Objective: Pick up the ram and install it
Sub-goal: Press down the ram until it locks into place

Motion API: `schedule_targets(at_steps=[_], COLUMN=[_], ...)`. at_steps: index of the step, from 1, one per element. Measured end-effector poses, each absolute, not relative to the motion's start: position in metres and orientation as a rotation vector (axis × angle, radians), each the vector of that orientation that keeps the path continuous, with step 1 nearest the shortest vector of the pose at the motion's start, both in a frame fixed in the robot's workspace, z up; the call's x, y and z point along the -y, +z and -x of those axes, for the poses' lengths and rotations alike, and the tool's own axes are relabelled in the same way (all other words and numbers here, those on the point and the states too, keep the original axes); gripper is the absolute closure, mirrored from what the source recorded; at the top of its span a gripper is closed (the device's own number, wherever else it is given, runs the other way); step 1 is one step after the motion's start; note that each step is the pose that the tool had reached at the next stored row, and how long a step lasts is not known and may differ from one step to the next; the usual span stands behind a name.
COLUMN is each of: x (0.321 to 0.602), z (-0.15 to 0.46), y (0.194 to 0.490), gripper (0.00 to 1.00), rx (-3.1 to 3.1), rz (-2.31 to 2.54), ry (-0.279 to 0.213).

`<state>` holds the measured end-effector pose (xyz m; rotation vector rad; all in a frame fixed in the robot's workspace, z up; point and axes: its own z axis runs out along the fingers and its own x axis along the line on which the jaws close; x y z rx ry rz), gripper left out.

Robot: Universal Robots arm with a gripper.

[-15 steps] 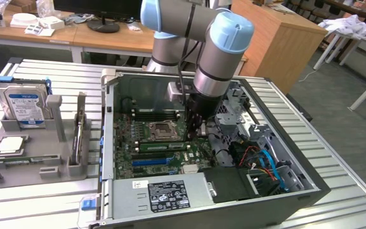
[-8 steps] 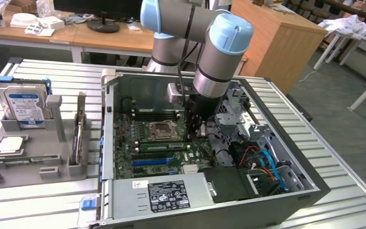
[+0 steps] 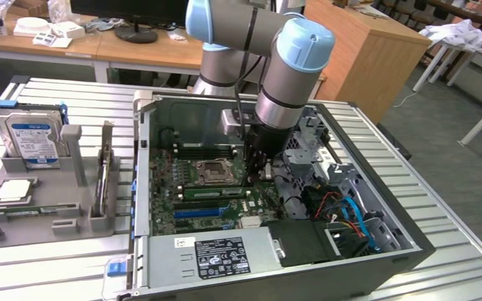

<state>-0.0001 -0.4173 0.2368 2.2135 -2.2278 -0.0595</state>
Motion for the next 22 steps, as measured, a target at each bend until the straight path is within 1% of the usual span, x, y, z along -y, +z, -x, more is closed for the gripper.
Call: schedule_targets(at_steps=[20,22], x=[0.4154,0.4154], z=[0.0001,0.0002], y=[0.233,0.2316], gripper=[0.89,0.89], rx=[2.228,2.23], rz=[-2.214,-2.216], ry=[-0.059,-0.065])
